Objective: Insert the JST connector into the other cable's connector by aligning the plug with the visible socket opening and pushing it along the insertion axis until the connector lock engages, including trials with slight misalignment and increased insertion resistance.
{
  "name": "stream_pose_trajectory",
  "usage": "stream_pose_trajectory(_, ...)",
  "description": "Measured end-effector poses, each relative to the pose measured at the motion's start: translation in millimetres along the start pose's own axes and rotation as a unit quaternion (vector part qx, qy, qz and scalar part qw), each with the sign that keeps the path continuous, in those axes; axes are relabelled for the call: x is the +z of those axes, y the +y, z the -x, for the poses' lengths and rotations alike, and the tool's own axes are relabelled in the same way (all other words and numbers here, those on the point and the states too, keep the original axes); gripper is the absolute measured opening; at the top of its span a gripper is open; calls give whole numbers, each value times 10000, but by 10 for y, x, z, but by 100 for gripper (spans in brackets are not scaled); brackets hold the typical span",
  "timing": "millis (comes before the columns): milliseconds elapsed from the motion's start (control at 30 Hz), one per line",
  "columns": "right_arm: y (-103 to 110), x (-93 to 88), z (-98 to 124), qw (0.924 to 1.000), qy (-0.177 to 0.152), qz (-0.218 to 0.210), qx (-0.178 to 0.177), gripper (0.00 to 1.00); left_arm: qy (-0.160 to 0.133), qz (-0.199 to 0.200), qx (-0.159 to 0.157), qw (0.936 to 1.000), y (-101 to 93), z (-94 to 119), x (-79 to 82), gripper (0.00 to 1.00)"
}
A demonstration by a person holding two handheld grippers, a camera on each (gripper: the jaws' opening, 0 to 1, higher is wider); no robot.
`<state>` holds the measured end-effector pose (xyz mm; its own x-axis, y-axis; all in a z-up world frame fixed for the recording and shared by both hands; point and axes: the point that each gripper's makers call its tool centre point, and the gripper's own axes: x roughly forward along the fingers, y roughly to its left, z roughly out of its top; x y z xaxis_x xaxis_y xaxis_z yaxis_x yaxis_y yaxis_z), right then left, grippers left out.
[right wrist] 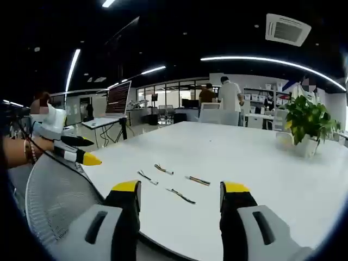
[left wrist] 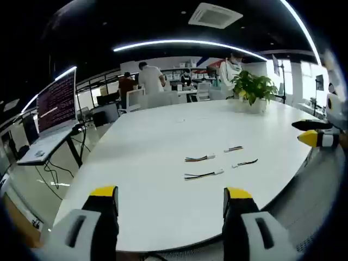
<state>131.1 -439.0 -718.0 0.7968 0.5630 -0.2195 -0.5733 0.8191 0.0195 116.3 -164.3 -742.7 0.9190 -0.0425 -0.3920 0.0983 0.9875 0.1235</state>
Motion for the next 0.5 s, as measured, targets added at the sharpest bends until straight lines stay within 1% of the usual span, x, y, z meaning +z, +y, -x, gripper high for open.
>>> stream_pose_trajectory(333,-2,-2,-7,10000,9,9,-3,56,8,-4,-40,10000,-4,-9,-3,76)
stream_pose_trajectory(433,-1,-6,-9,10000,20,9,5,56,-50,15,29,10000,21,-6,15,78)
stream_pose_trajectory(500,1,-5,-8,10000,17,9,8,56,-38,40,26,10000,24,-5,9,79)
